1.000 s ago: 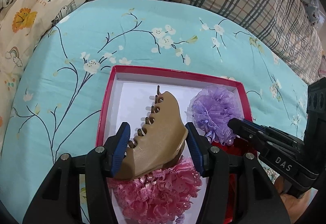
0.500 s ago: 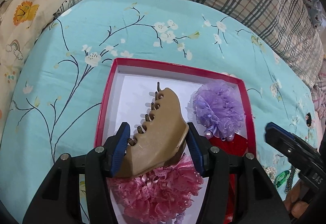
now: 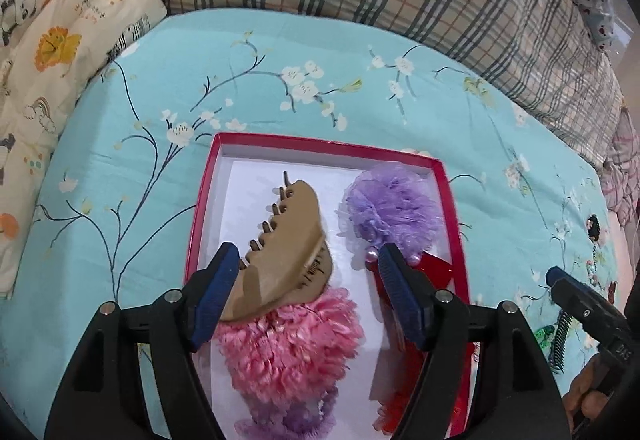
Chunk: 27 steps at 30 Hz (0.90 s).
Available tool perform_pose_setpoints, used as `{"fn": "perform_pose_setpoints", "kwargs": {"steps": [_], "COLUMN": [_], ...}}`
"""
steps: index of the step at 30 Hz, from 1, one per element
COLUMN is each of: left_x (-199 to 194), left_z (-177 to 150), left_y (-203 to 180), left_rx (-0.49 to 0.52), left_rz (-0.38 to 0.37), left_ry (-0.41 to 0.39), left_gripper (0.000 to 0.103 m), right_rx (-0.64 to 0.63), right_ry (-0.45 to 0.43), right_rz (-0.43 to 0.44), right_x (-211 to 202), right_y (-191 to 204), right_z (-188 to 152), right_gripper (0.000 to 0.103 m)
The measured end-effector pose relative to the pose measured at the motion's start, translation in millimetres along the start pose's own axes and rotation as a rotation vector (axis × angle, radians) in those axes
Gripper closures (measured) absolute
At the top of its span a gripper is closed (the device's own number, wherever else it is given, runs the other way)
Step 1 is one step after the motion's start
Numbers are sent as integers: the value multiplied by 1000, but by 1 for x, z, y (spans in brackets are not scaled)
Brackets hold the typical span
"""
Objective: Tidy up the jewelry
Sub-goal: 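Withdraw both tools from the tray toward the pearl bracelet and comb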
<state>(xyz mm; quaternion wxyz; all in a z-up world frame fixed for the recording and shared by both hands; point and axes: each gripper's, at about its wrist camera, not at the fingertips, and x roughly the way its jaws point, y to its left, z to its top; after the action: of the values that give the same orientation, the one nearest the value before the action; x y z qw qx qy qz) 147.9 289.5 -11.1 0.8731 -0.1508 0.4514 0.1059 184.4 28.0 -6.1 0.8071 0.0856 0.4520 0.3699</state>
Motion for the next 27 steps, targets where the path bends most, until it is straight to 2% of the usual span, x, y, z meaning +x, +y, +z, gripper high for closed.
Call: {"fn": "perform_pose_setpoints", "kwargs": {"steps": [7, 11, 21, 27], "left_x": [-26, -34, -46, -47], "left_z": [-15, -28, -59, -75], "left_y": [-22, -38, -107, -138], "left_rx": [27, 48, 212, 258], "left_rz": [-47, -81, -166, -191], "left_ry": [-21, -17, 23, 43], "left_gripper": [31, 26, 26, 26], "right_rx": [32, 50, 109, 148], "right_ry": [9, 5, -25, -48], "right_rz": [-49, -75, -138, -186], "right_x": [-26, -44, -91, -120], "right_y": [-27, -42, -76, -99], "right_z": [-21, -34, -59, -75], "right_gripper": [56, 55, 53, 52]}}
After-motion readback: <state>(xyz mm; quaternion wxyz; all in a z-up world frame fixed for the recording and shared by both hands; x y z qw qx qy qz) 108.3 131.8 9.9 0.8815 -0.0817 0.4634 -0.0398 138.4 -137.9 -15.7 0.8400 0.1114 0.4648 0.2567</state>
